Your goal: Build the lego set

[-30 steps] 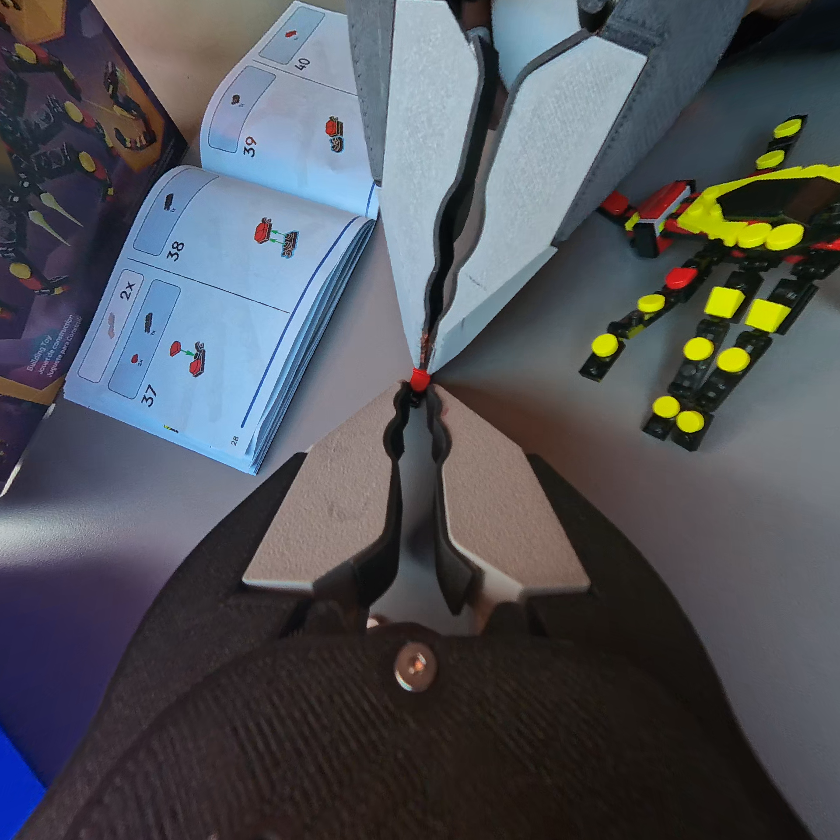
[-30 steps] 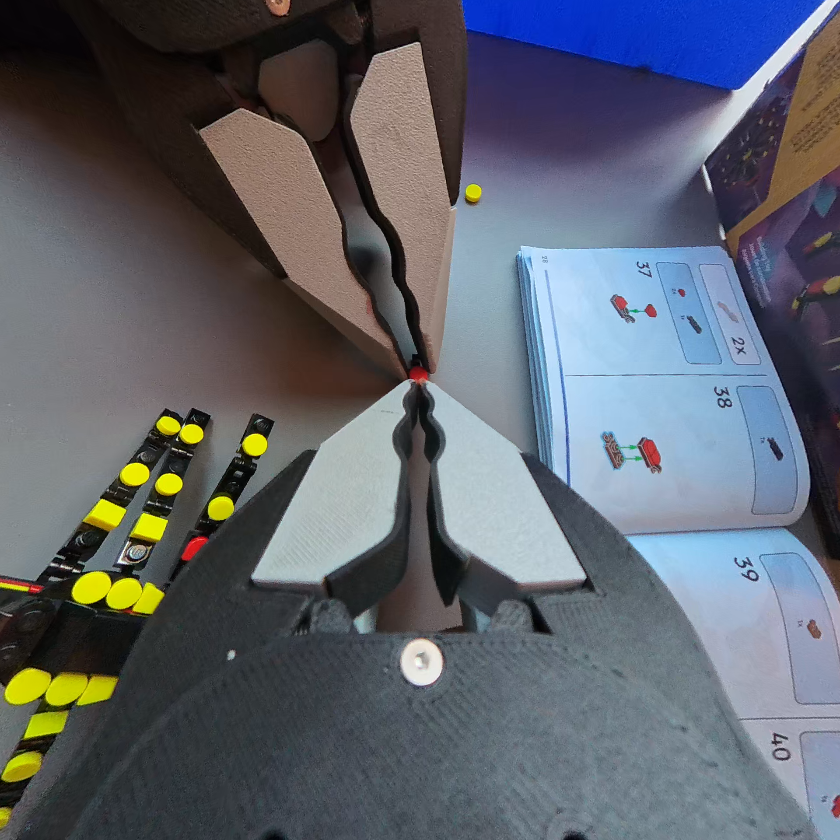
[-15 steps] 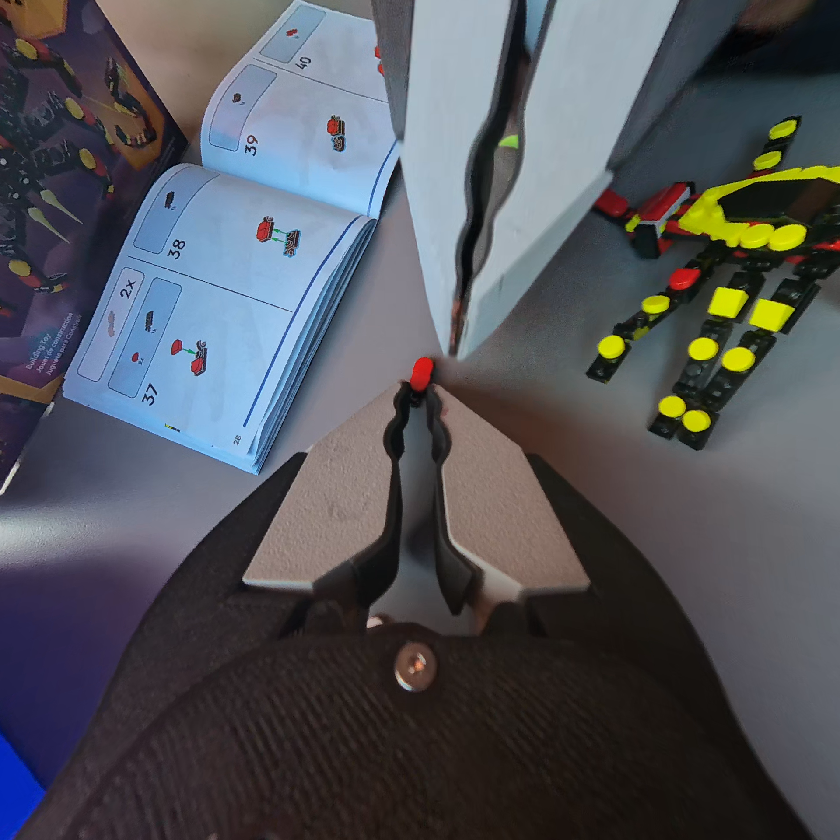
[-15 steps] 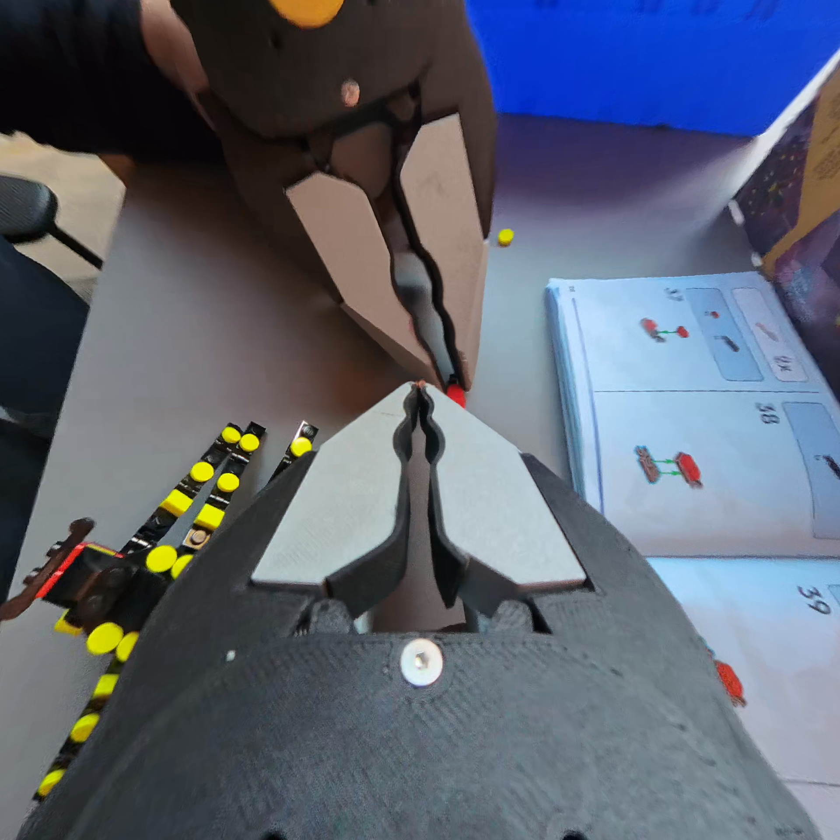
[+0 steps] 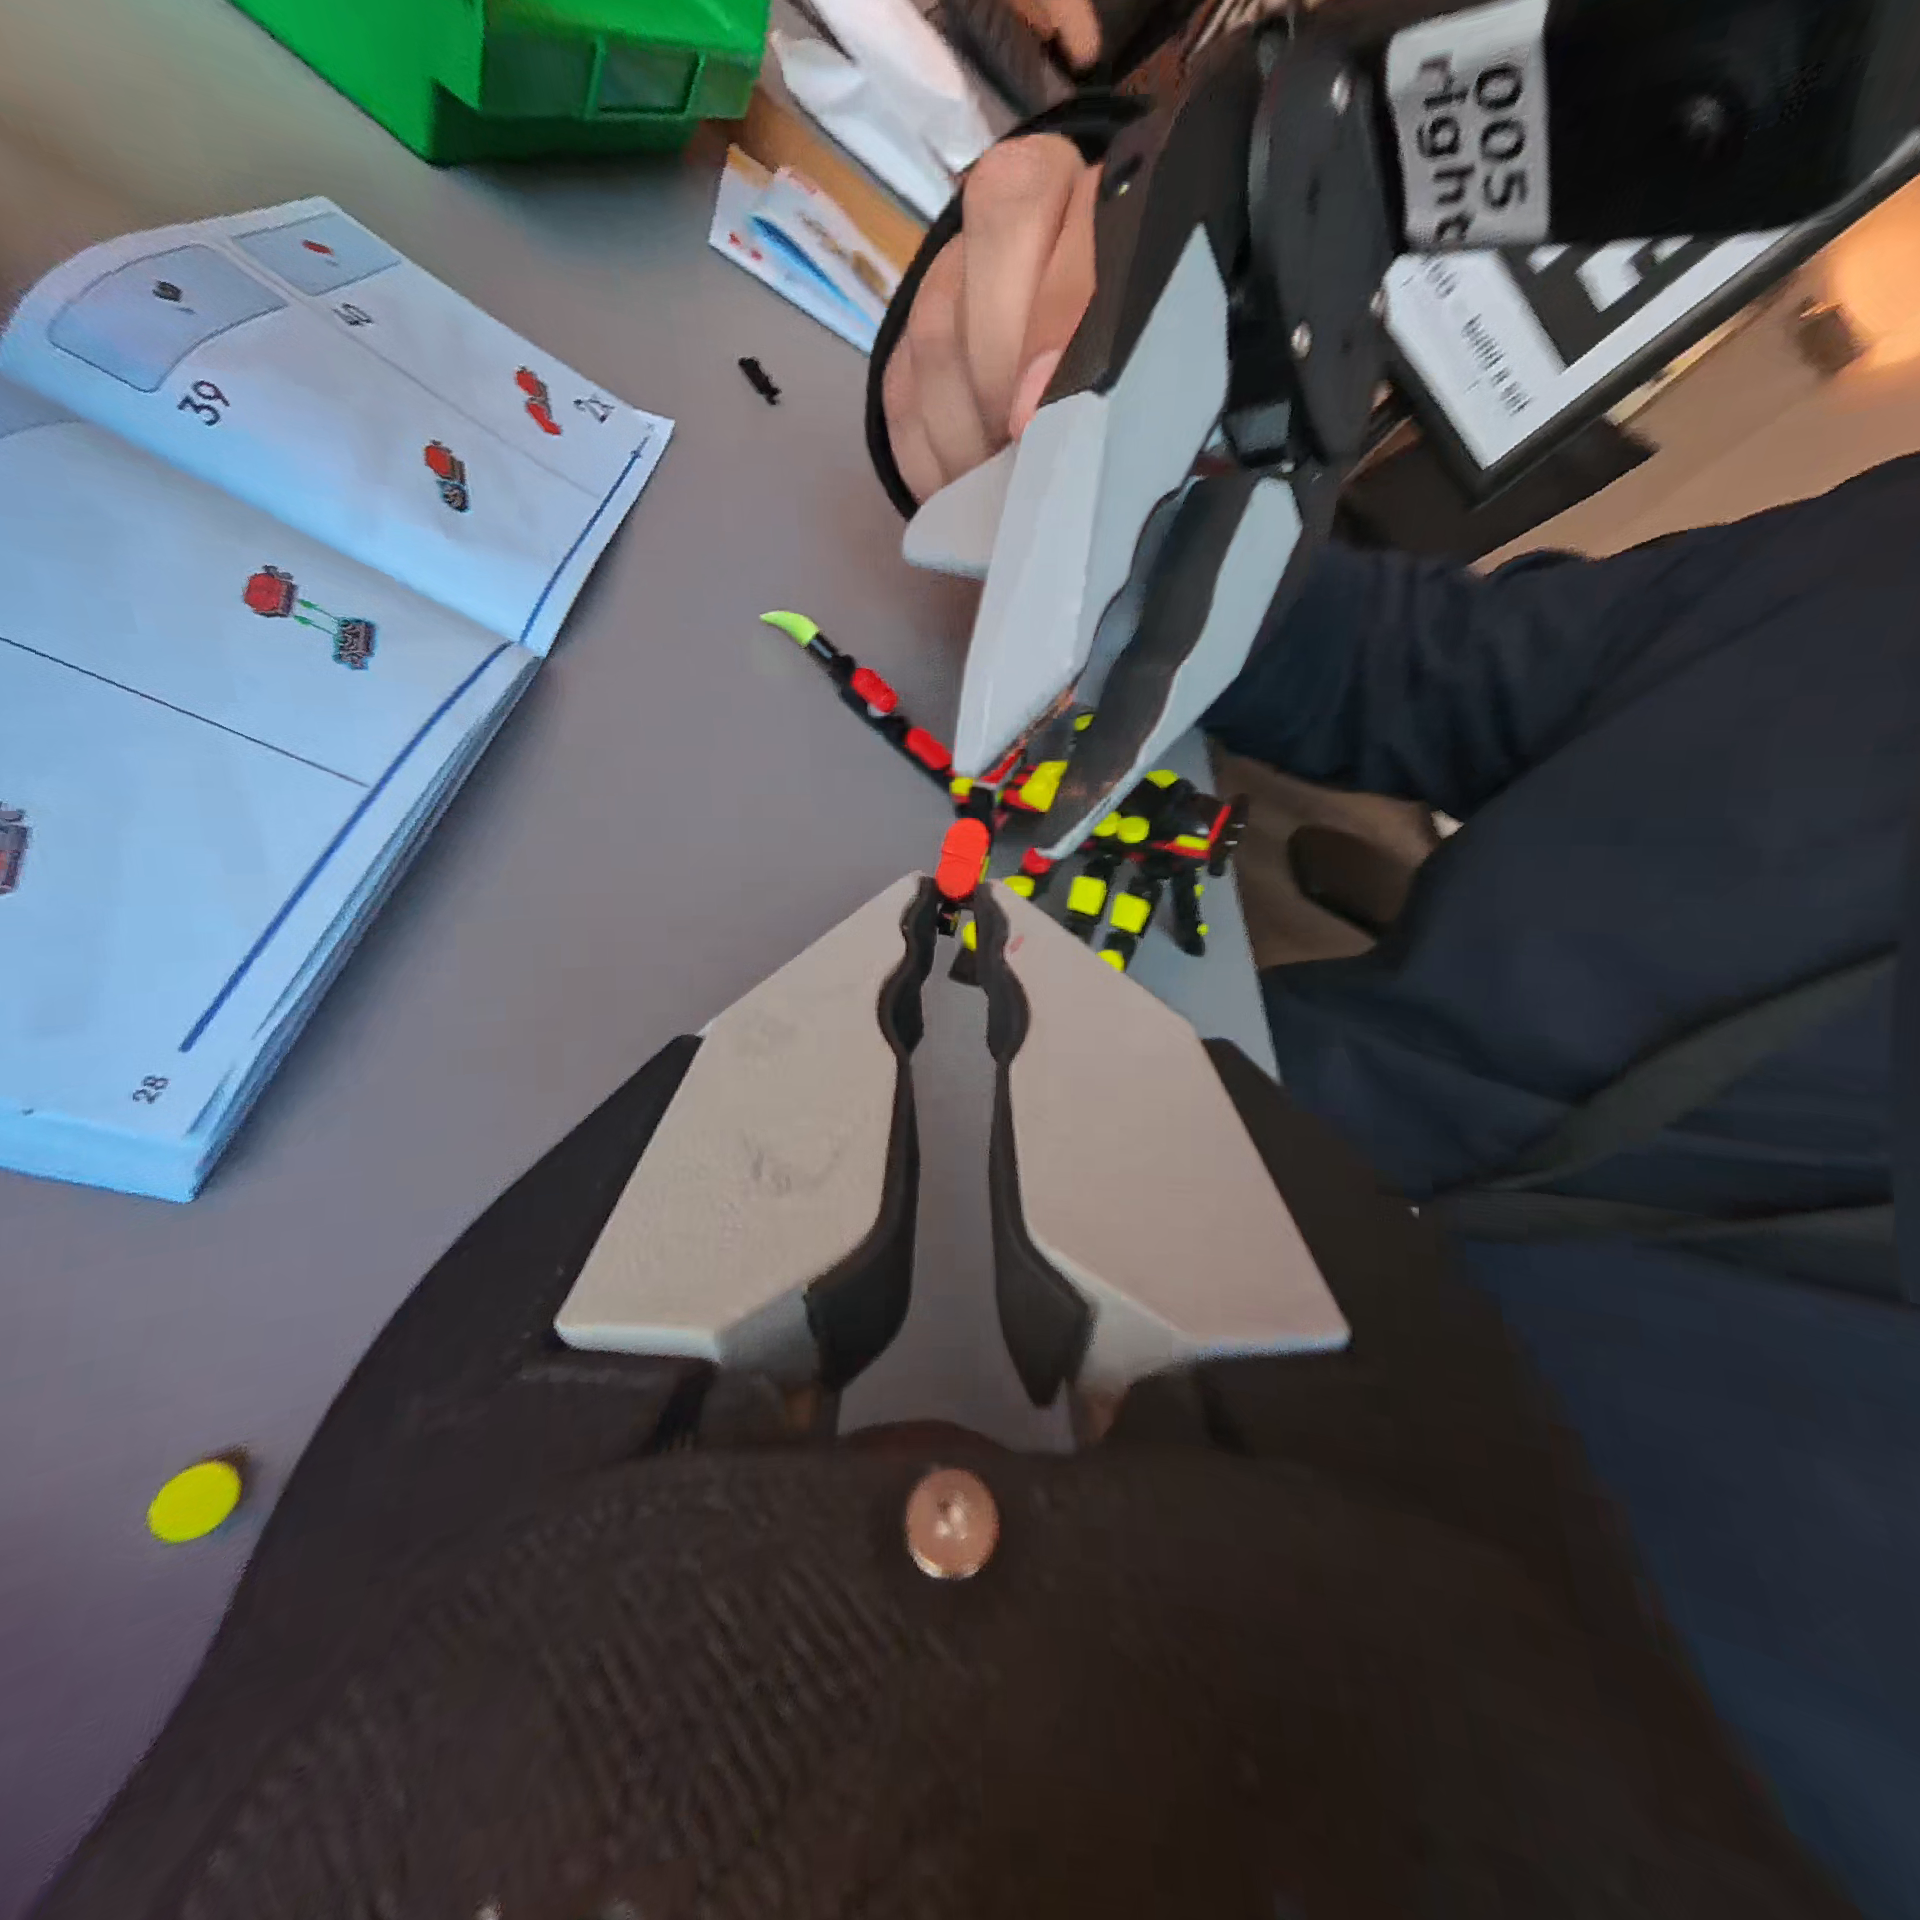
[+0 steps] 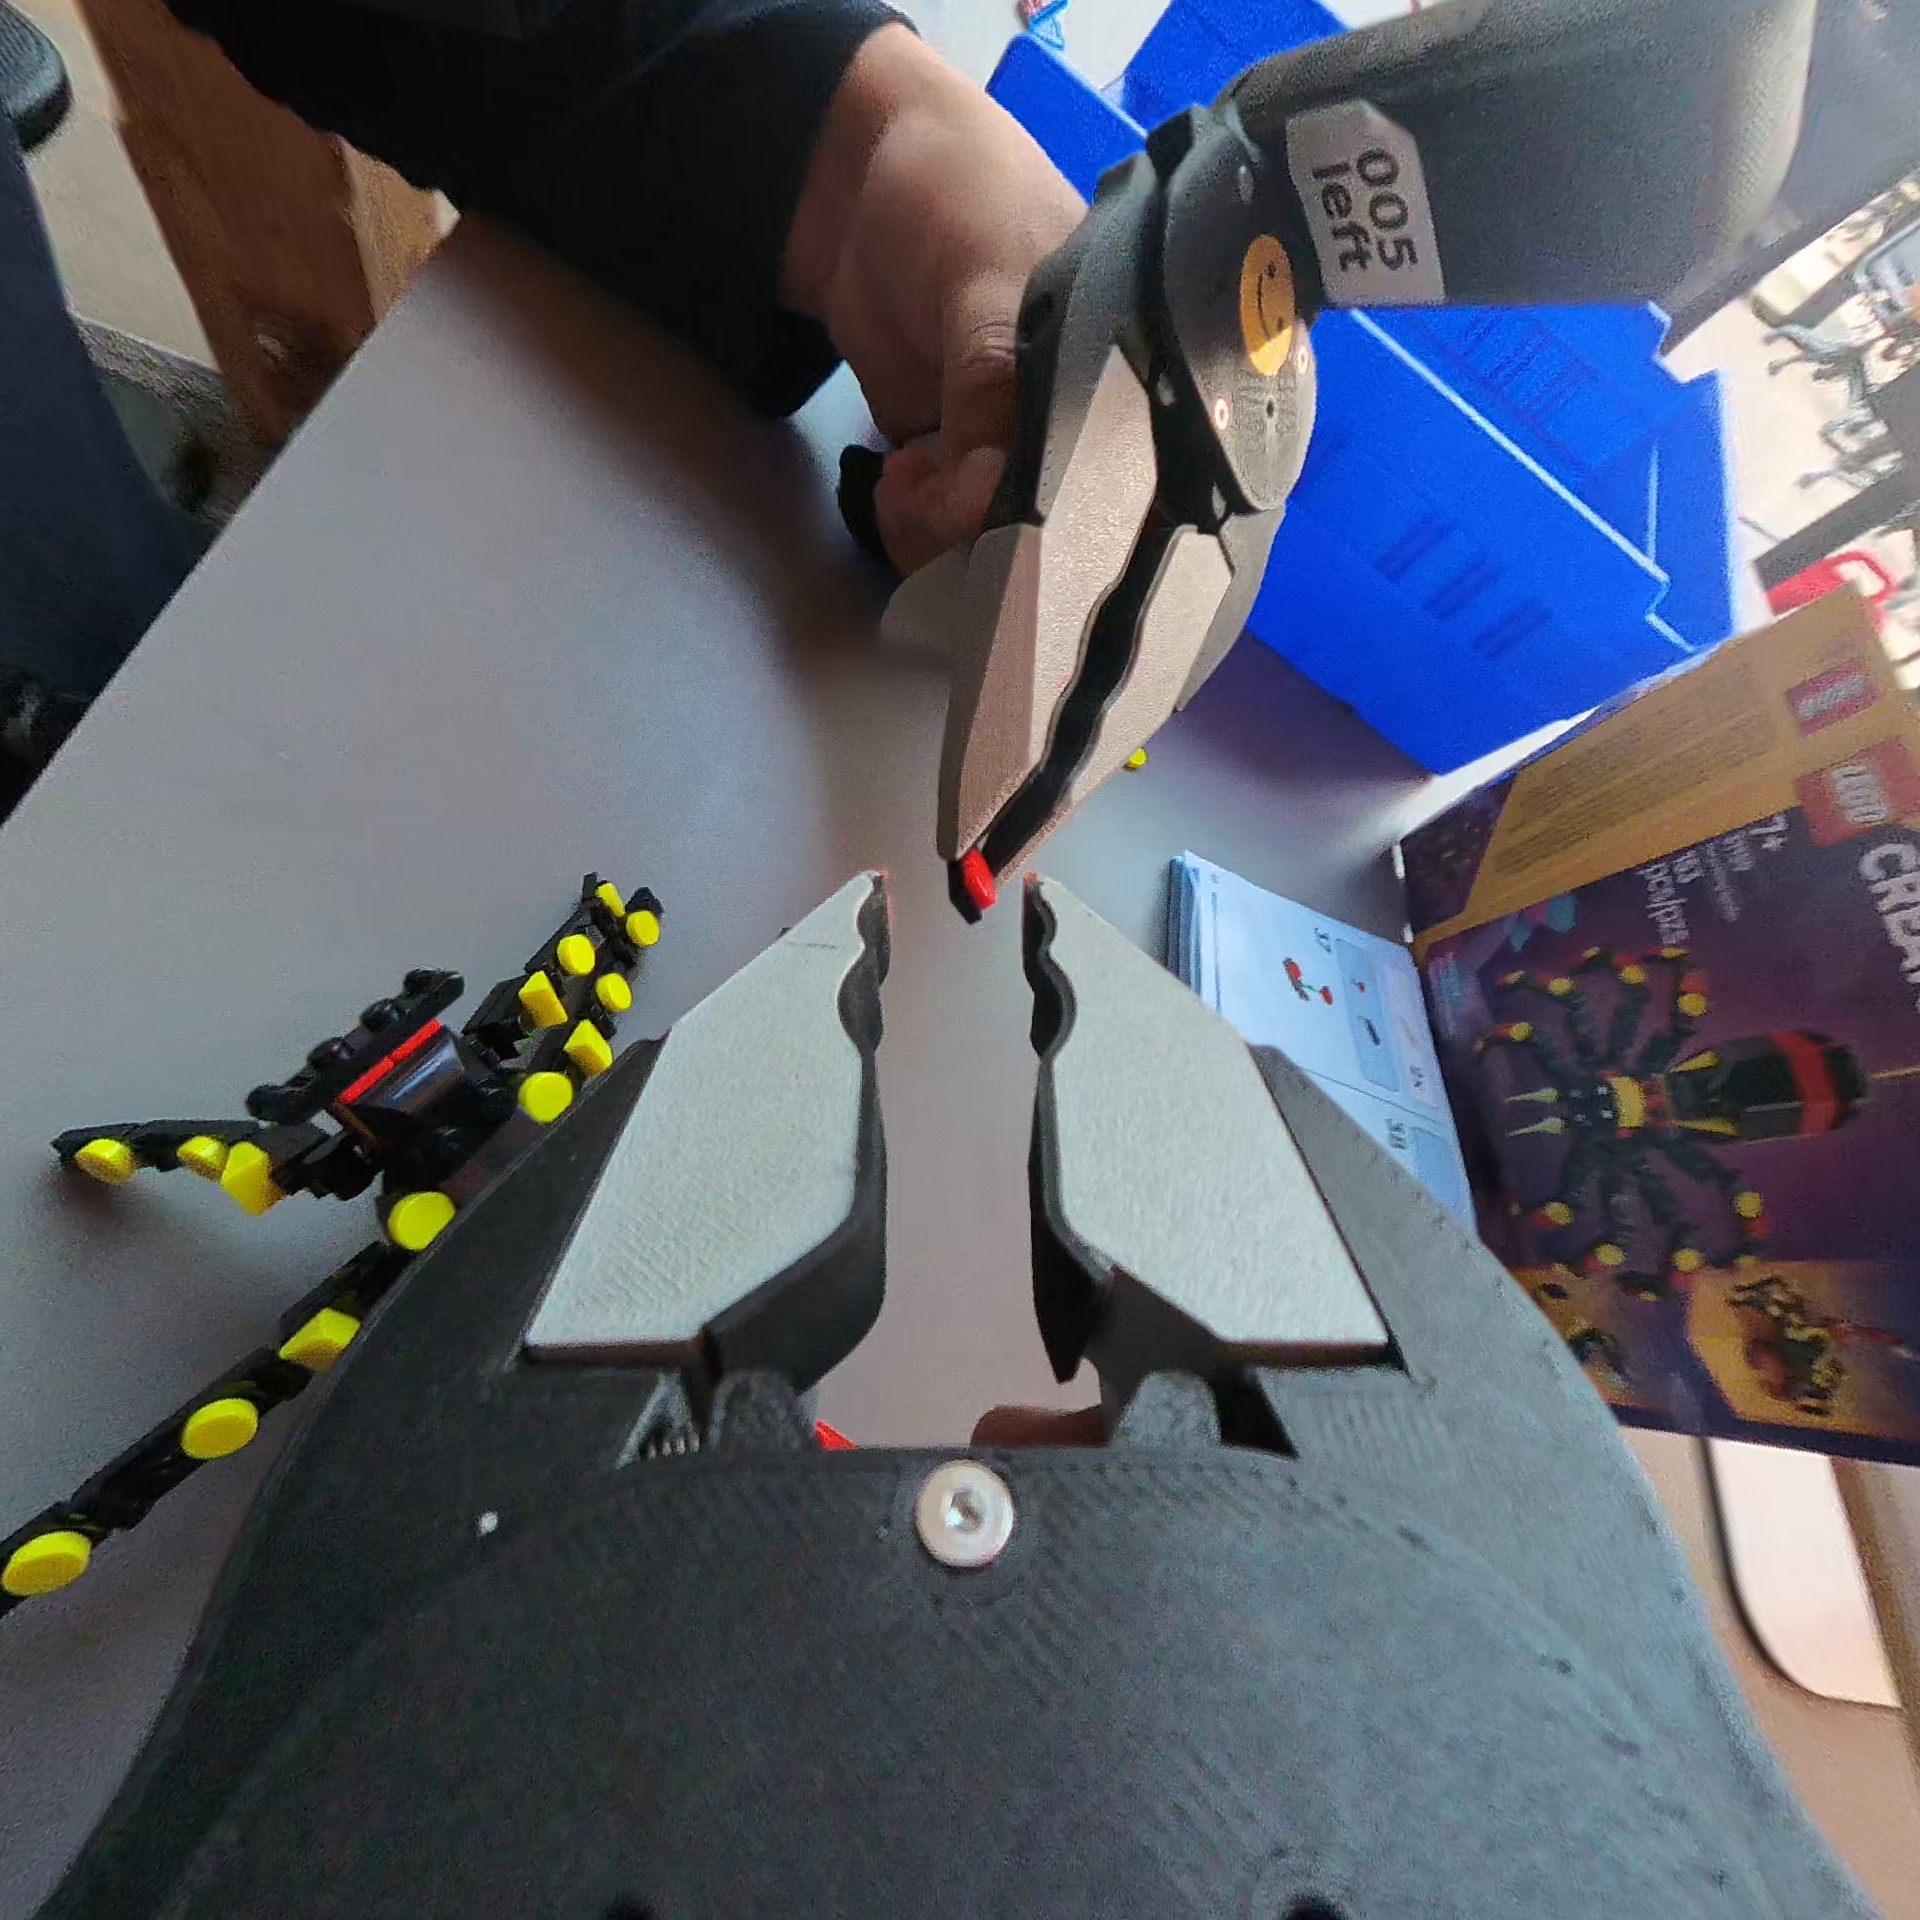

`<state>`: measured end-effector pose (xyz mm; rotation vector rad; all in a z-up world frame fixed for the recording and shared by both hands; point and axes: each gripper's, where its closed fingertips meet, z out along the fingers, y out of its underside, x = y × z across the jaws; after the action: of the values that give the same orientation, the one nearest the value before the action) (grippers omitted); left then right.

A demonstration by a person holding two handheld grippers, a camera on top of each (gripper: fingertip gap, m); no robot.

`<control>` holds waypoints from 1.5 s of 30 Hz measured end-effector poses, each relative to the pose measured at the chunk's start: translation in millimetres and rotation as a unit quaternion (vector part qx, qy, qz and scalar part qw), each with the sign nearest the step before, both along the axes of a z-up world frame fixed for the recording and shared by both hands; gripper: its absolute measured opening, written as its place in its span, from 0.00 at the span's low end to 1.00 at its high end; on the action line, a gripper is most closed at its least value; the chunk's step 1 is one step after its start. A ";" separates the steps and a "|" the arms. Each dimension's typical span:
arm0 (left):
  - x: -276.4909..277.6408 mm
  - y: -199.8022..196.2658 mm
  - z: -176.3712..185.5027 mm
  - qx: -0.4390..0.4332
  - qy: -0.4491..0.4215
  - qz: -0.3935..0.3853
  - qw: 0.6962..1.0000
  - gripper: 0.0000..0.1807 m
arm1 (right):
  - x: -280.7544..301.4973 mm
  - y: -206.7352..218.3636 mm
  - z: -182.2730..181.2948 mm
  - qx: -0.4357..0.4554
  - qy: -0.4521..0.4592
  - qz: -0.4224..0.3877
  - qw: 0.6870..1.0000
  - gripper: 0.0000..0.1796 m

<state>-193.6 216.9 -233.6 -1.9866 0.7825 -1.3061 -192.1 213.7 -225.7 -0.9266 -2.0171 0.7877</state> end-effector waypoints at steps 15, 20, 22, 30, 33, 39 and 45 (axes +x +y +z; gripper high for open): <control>9.5 -20.5 20.6 -0.060 -0.101 -0.067 0.991 0.03 | -4.9 -20.2 10.8 0.045 0.034 0.024 0.998 0.03; 10.6 -26.8 23.9 -0.072 -0.117 -0.087 0.987 0.03 | -4.1 -26.7 13.1 0.046 0.042 0.038 0.997 0.03; 11.8 -30.6 24.8 -0.074 -0.120 -0.099 0.985 0.03 | -2.9 -30.3 14.0 0.050 0.039 0.043 0.997 0.03; 7.3 -29.9 28.7 -0.073 -0.131 -0.095 0.984 0.03 | -6.7 -29.4 18.4 0.048 0.043 0.021 0.998 0.03; 5.1 -28.3 30.0 -0.072 -0.137 -0.091 0.984 0.03 | -8.6 -28.0 18.7 0.038 0.045 0.013 0.998 0.03; 4.2 -32.2 35.6 -0.062 -0.143 -0.100 0.983 0.04 | -9.8 -30.2 25.0 0.031 0.058 0.010 0.998 0.03; 4.2 -34.1 39.9 -0.063 -0.156 -0.107 0.980 0.03 | -9.4 -31.0 30.7 0.037 0.070 0.006 0.997 0.03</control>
<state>-189.4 182.8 -193.7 -1.7633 0.7915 -1.7813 -201.5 182.8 -195.1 -0.7952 -1.9186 0.7574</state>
